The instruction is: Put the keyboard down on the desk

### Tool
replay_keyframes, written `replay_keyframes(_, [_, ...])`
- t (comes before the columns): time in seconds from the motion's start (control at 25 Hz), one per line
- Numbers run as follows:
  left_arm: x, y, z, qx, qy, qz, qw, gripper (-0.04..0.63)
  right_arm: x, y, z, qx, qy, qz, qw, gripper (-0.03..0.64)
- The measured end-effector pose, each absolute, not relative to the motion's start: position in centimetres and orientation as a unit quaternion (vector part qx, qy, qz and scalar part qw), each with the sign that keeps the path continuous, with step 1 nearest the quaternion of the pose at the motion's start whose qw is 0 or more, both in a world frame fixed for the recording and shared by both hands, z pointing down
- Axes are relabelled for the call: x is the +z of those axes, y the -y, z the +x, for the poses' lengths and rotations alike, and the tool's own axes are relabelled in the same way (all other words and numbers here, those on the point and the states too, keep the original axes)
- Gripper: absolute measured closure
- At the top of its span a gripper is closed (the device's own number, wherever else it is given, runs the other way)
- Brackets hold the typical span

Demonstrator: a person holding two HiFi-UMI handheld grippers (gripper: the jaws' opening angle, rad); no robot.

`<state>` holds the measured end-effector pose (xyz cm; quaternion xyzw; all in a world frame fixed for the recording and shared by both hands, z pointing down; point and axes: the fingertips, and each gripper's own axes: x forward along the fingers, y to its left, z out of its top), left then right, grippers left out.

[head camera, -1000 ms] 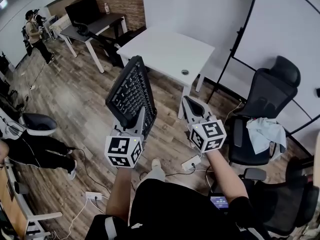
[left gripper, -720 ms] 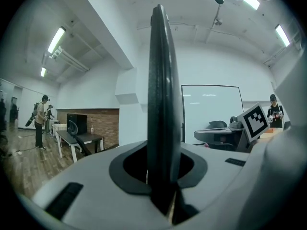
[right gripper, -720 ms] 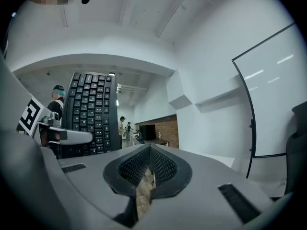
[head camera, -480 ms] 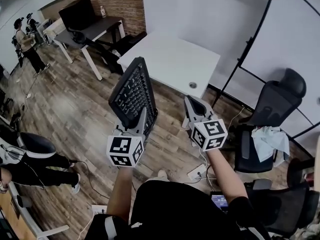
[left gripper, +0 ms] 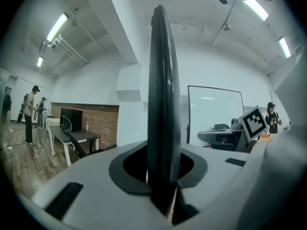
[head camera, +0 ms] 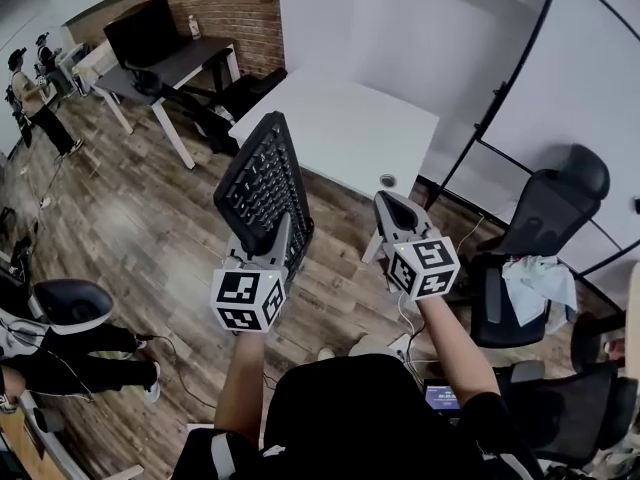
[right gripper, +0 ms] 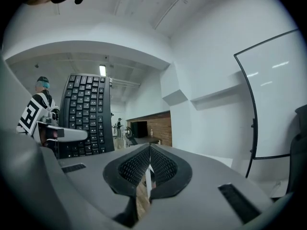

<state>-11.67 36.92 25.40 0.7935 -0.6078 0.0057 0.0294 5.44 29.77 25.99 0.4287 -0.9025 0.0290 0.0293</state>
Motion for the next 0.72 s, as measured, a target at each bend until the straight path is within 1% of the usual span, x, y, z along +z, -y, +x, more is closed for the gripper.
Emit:
replay_keyframes(0.32, [25.9,-33.9,-12.4,0.006,0.605,0.796,0.034,0.508,26.6,-26.7,4.7,0.027,0.903,0.429,0.031,0.575])
replay_keyframes(0.72, [26.5,-25.9,-12.6,0.022,0.610,0.791,0.036,0.508,27.7,-18.5,4.4,0.044,0.904,0.424,0.024,0.575])
